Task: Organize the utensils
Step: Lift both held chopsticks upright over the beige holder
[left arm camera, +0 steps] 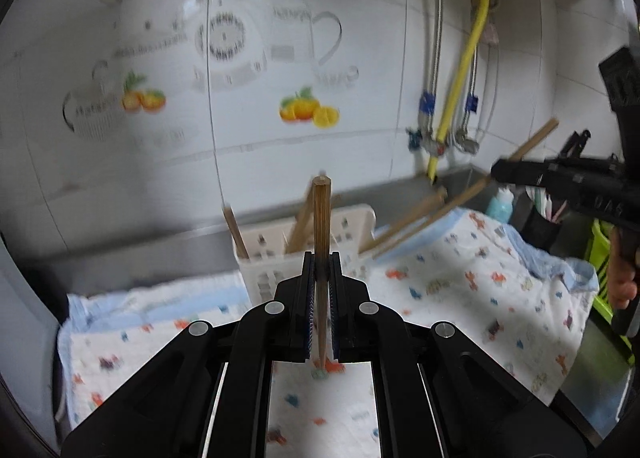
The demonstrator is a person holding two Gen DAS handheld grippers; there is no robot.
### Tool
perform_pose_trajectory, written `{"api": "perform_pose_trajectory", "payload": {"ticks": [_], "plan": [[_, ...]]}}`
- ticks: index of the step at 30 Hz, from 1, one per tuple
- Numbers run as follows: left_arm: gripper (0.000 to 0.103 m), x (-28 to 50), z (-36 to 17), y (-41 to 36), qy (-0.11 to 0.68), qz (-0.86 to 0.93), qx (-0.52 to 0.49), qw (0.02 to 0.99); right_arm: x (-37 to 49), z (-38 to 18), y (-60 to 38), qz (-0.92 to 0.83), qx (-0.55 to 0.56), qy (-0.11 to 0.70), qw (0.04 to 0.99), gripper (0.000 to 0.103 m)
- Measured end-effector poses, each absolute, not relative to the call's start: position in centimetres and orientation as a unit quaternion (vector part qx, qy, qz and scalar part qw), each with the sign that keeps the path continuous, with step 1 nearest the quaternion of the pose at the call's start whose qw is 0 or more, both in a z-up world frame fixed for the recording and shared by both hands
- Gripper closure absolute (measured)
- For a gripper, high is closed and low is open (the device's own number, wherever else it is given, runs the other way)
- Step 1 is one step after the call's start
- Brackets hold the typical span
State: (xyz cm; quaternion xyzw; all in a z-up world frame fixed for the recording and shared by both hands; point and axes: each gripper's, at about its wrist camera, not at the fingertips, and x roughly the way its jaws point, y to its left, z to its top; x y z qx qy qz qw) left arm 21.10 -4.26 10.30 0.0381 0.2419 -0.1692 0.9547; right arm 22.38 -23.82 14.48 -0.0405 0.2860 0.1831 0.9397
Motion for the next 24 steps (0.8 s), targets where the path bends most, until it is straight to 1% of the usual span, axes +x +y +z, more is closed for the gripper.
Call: {"api": "perform_pose_trajectory", "payload": {"ticks": [8, 12, 18, 24], "plan": [[0.098, 23.7, 15.9, -3.9, 0.190, -0.141, 0.043, 0.971, 25.3, 14.8, -23.7, 0.172, -0.046, 0.294, 0.939, 0.096], [0.098, 25.3, 17.7, -4.1, 0.169, -0.126, 0.046, 0.976, 26.7, 14.6, -23.6, 0.169, -0.051, 0.303, 0.936, 0.096], [0.098, 27.6, 18.2, -4.3, 0.154, -0.104, 0.048, 0.981, 28.3, 14.0, -23.2, 0.168, -0.060, 0.311, 0.933, 0.096], [0.098, 30.3, 16.3, -3.6, 0.181, -0.094, 0.034, 0.978, 29.4, 13.0, -22.9, 0.169, -0.064, 0.320, 0.930, 0.096]]}}
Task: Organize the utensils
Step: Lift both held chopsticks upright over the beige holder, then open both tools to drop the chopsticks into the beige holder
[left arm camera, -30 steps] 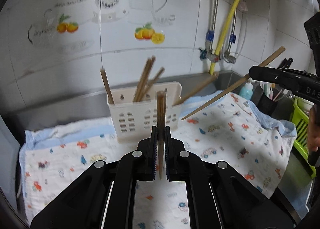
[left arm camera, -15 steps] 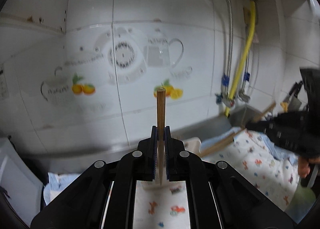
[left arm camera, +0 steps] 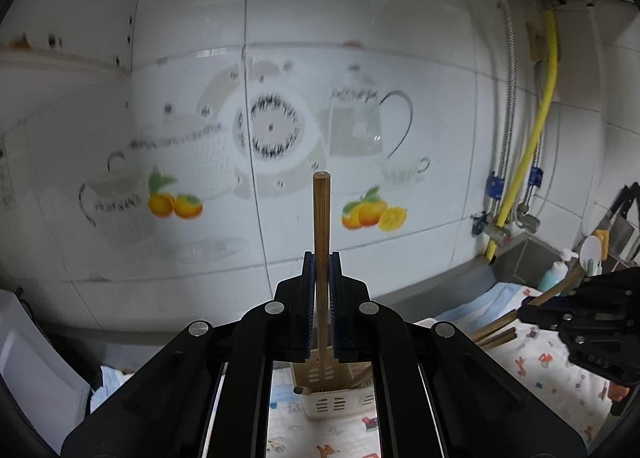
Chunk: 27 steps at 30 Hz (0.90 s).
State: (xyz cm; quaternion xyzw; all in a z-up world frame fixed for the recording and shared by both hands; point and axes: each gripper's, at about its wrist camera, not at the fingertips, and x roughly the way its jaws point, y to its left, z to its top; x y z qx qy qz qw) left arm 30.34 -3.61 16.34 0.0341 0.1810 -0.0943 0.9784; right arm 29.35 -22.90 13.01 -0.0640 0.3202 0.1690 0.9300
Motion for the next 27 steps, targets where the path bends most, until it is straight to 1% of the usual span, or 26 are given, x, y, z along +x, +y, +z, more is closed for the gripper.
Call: {"api": "perform_pose_trajectory", "payload": {"ticks": [12, 22, 27], "plan": [[0.097, 32.8, 12.8, -2.8, 0.231, -0.095, 0.018, 0.968, 31.0, 11.0, -22.4, 0.168, -0.070, 0.347, 0.920, 0.096], [0.096, 33.2, 12.5, -2.7, 0.241, -0.097, 0.012, 0.965, 32.1, 10.0, -21.8, 0.166, -0.075, 0.367, 0.912, 0.096], [0.094, 32.7, 12.8, -2.7, 0.236, -0.106, 0.012, 0.966, 32.2, 10.1, -21.9, 0.164, -0.075, 0.365, 0.913, 0.095]]}}
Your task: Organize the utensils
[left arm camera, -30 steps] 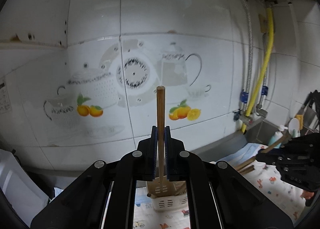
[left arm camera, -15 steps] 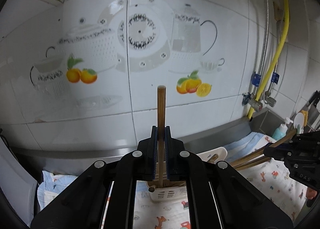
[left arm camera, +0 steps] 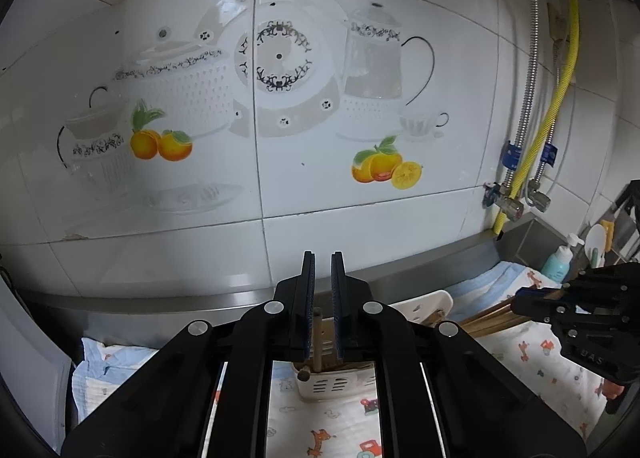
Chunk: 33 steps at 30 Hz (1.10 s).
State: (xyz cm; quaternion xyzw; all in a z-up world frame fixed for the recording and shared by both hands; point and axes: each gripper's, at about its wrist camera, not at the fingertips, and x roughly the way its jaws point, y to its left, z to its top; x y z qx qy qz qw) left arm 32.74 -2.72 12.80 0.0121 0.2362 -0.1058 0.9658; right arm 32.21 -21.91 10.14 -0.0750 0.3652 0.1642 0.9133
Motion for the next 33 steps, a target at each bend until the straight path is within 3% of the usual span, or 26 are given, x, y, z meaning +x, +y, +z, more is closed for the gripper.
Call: {"api": "perform_pose_trajectory", "payload": {"ticks": [2, 4, 9, 14, 33], "plan": [[0.078, 32.5, 12.9, -2.7, 0.234, -0.103, 0.011, 0.967, 32.2, 10.3, -21.9, 0.161, -0.076, 0.362, 0.915, 0.093], [0.070, 32.2, 12.9, -2.6, 0.229, -0.102, 0.014, 0.968, 32.1, 10.5, -22.1, 0.161, -0.073, 0.359, 0.916, 0.087], [0.060, 31.6, 13.0, -2.6, 0.229, -0.101, 0.015, 0.968, 31.7, 11.1, -22.3, 0.156, -0.071, 0.353, 0.920, 0.083], [0.040, 30.3, 13.2, -2.5, 0.223, -0.098, 0.017, 0.970, 30.7, 11.7, -22.6, 0.154, -0.068, 0.344, 0.924, 0.073], [0.012, 23.6, 11.4, -0.4, 0.218, -0.084, 0.012, 0.972, 23.4, 11.8, -21.5, 0.150, -0.076, 0.303, 0.938, 0.048]]}}
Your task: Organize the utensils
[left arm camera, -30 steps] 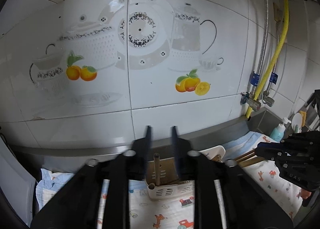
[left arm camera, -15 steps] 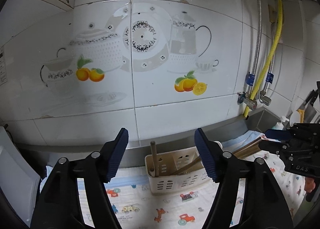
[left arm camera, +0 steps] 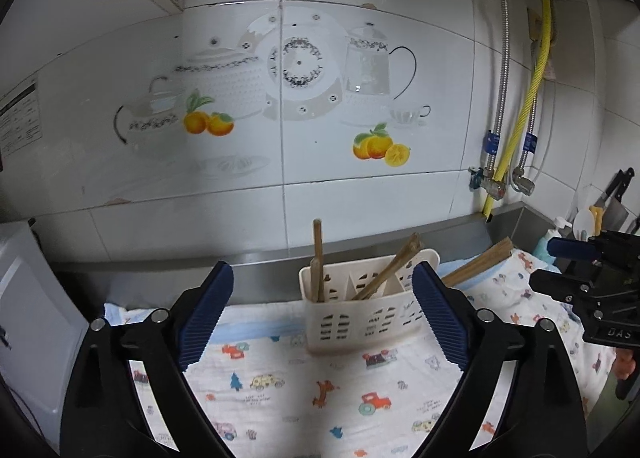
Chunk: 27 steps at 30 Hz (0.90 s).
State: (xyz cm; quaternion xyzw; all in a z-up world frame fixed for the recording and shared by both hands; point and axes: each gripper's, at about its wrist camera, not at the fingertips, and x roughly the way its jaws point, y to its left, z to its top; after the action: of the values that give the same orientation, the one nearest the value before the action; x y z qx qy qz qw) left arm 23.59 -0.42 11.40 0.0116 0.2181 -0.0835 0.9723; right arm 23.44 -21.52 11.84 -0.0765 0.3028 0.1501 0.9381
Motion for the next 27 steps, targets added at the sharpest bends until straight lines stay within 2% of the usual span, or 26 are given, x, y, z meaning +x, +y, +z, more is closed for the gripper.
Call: {"api": "perform_pose_trajectory", "payload": {"ticks": [4, 12, 17, 19, 27], "plan": [[0.008, 22.1, 11.4, 0.1, 0.214, -0.081, 0.007, 0.973, 22.0, 11.5, -21.0, 0.147, -0.081, 0.297, 0.940, 0.041], [0.005, 19.0, 10.7, 0.7, 0.211, -0.079, 0.011, 0.974, 19.3, 10.4, -20.3, 0.141, -0.081, 0.295, 0.941, 0.028], [0.005, 17.3, 9.8, 1.1, 0.213, -0.076, 0.010, 0.974, 17.9, 9.3, -20.5, 0.140, -0.070, 0.298, 0.941, 0.025], [0.005, 16.8, 9.4, 1.1, 0.216, -0.072, 0.016, 0.974, 17.4, 8.9, -20.5, 0.139, -0.067, 0.298, 0.942, 0.019], [0.005, 14.8, 7.2, 1.3, 0.230, -0.072, 0.021, 0.970, 14.7, 7.4, -20.1, 0.117, -0.079, 0.283, 0.949, 0.013]]}}
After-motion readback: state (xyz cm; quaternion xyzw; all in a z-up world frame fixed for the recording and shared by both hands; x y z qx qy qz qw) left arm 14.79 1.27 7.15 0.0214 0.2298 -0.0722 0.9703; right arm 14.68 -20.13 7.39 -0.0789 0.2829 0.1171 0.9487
